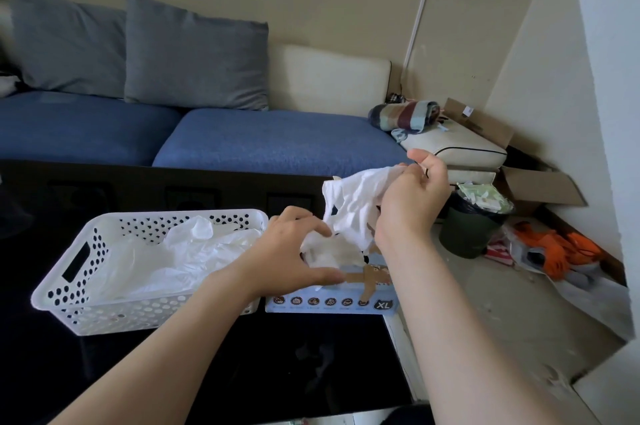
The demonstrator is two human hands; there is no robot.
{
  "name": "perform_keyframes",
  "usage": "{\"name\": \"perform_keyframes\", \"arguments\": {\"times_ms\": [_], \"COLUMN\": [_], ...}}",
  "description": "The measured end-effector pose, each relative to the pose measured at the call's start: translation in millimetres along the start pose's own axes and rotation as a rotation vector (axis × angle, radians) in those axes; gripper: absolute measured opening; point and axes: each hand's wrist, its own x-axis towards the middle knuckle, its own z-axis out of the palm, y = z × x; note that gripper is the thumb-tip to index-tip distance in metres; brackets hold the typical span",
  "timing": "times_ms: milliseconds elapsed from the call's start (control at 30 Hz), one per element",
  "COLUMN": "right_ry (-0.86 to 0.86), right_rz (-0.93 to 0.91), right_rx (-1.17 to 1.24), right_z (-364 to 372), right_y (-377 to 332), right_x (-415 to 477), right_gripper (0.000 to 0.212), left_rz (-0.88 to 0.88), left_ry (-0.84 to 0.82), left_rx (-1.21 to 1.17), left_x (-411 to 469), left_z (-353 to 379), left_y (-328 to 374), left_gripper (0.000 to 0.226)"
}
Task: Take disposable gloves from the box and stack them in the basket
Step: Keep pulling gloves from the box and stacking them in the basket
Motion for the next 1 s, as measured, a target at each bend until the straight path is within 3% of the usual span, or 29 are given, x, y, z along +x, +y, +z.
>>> {"name": "perform_keyframes", "arguments": {"times_ms": [233,333,400,467,600,633,700,833,867,1000], "right_ry": [-0.063,-0.139,-0.19,-0.214,-0.233,-0.242,-0.258,-0.312,-0.326,-0.29], "right_rz": [0.212,0.295,0.348,0.407,0.561,0.589,0.631,0.709,0.724,0.759], "right_rx": [0.18,0.216,0.241,0.261,0.329,0.347,0.381,0.446,0.462,0.501], "right_z": [10.8,14.9,18.5,21.7,27.6,28.4,30.0,32.3,33.2,36.2], "right_y": [-22.5,-27.2,-30.8,-35.0,-43.8,-45.0,-47.7,-52.1,-52.5,-51.1], "right_x": [-23.1,-35.0,-43.5,-51.5,-68.4,-71.8,-77.5,-86.0,-87.6,-92.7], "right_gripper": [0.042,0.04,0.036,0.034,0.026,0.026,0.026,0.03,0.03,0.023], "left_rz": [-0.07,-0.092,-0.151,-0.205,-0.22,-0.213,-0.188,-0.18,-0.2,-0.324], "left_ry": [0.126,0.171,0.204,0.258,0.437,0.461,0.477,0.317,0.298,0.37], "left_rx": [-0.443,-0.623,-0.591,-0.514,-0.356,-0.335,-0.319,-0.28,-0.239,-0.229], "left_x": [-9.3,-16.3,-22.9,-27.0,-29.4,-30.8,-34.8,-43.8,-44.5,-47.0], "left_z": [-30.2,-38.2,-45.2,-49.1,-55.5,-57.9,-64.8,-68.8,-67.9,-75.7], "left_y": [11.8,14.7,18.2,17.5,6.8,5.5,4.6,2.8,1.6,-5.3], "left_gripper": [0.094,0.091,0.098,0.089,0.018,0.008,0.008,0.052,0.055,0.011]}}
